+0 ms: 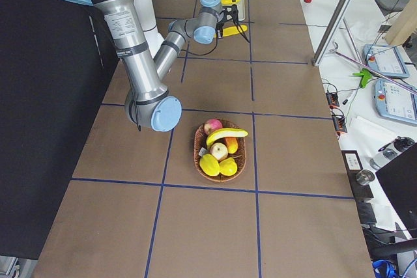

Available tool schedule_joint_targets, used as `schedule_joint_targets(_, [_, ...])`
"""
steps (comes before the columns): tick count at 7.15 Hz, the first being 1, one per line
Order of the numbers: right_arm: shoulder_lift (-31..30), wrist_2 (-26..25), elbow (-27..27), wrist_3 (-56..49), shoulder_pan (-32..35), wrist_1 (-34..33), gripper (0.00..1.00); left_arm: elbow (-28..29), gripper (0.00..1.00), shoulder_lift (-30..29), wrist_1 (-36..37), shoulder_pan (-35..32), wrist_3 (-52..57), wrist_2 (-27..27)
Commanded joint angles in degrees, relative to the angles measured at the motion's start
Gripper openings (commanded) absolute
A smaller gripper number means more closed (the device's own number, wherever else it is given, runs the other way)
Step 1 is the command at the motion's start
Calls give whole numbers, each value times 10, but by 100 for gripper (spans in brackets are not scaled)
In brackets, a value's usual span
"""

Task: Transfer all bananas from basket to plate

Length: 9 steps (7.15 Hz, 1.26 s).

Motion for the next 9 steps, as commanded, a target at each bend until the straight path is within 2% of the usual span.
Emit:
schedule_joint_targets(1, [5, -33, 7, 3, -36, -1, 1, 42, 99, -46, -5, 29, -2, 2])
schedule_joint_targets(2, [5, -34, 6, 3, -39, -1, 1, 48, 99, -55, -6, 41, -4, 7])
schedule_joint_targets(4, [6, -39, 7, 6, -43, 0, 1, 72, 99, -81, -6, 73, -19, 66])
schedule_joint_targets(7, [10, -39, 7, 7, -44, 0, 1, 95, 99, -87, -19, 96, -19, 69])
schedule_joint_targets(8, [10, -40, 7, 7, -44, 0, 1, 95, 94, -87, -20, 97, -19, 69])
schedule_joint_targets(9, [11, -39, 7, 7, -44, 0, 1, 95, 71, -87, -20, 103, -19, 69])
